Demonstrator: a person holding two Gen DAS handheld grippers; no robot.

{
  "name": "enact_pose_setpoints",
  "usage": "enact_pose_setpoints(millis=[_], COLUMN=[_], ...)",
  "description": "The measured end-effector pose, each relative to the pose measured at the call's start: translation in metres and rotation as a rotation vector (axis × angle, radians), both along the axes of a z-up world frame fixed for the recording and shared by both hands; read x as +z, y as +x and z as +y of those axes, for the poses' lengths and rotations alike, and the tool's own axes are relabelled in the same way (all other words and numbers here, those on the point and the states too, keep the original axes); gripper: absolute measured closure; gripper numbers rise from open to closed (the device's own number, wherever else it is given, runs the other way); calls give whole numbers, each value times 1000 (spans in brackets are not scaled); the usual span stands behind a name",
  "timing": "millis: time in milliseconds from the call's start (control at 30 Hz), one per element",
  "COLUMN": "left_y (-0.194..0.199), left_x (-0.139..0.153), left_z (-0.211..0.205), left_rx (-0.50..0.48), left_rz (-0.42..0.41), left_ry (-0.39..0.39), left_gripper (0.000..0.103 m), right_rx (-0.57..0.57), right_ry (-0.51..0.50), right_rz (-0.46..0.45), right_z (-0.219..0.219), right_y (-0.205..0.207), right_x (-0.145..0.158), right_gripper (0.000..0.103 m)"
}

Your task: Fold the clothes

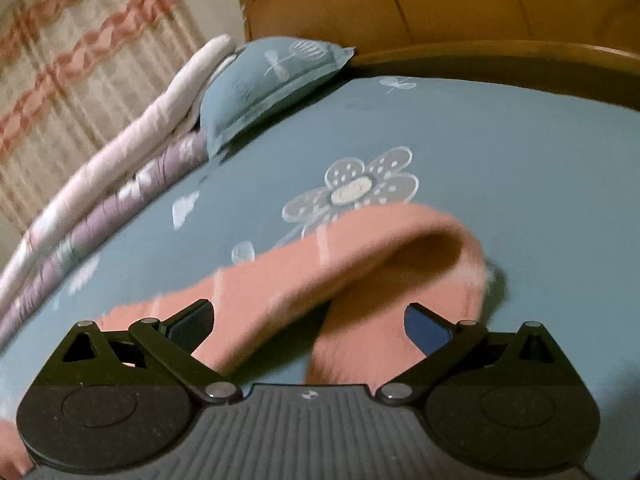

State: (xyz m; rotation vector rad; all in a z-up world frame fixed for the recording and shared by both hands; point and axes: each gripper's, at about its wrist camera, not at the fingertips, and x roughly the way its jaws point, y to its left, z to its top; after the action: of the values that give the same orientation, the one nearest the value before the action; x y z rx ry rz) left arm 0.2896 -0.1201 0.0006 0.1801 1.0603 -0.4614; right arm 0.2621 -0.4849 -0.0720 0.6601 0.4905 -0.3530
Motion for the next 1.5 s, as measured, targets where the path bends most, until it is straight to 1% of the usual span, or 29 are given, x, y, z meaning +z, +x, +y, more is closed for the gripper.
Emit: enact_pose_setpoints(millis=[100, 167, 233, 267, 333, 433, 533, 667, 733, 800, 833, 900, 1100, 1133, 1200, 1300, 1500], left_y=[-2, -3, -4, -5, -6, -7, -8, -8, -8, -8, -8, -8, -6, -6, -6, -7, -7], left_x=[0, 1, 1, 1, 1, 2, 3, 3, 3, 3, 2, 2, -3, -4, -5, -6, -7], left_z=[-1, -2, -4, -5, -8, -11, -14, -19, -21, -23, -24, -24, -27, -28, -31, -31, -30], left_rx=[8, 13, 14, 13, 9, 8, 9, 3, 0, 0, 1, 2, 2, 0, -5, -9, 1], left_rz=[0, 0, 2, 3, 1, -3, -6, -9, -11, -12, -13, -11, -4, -4, -1, 0, 11], left_ry=[4, 4, 3, 3, 4, 0, -2, -7, -2, 4, 5, 4, 17, 21, 29, 41, 47], left_gripper=[3, 3, 3, 3, 3, 3, 3, 3, 3, 3, 3, 3, 3, 3, 3, 3, 3], right_rx=[-28, -57, -79, -97, -143, -179, -203, -287, -276, -247, -240, -238, -189, -182, -171, -146, -151], right_ry=[111, 187, 230, 224, 170, 100, -32, -272, -306, -243, -202, -151, -11, 12, 18, 43, 163], right_rz=[-46, -60, -77, -78, -76, -124, -159, -220, -209, -168, -148, -99, 16, 16, -21, -34, -104], right_z=[-18, -31, -38, -41, -45, -56, -56, -43, -46, -56, -60, -61, -69, -71, -76, -95, -146], right_y=[14, 21, 28, 30, 32, 30, 28, 13, 6, 1, -2, -12, -22, -22, -20, -3, 31], right_x=[-6, -12, -16, -16, -9, 7, 25, 48, 52, 47, 42, 31, -15, -21, -26, -26, -33], right_gripper=[0, 0, 0, 0, 0, 0, 0, 0, 0, 0, 0, 0, 0, 0, 0, 0, 0])
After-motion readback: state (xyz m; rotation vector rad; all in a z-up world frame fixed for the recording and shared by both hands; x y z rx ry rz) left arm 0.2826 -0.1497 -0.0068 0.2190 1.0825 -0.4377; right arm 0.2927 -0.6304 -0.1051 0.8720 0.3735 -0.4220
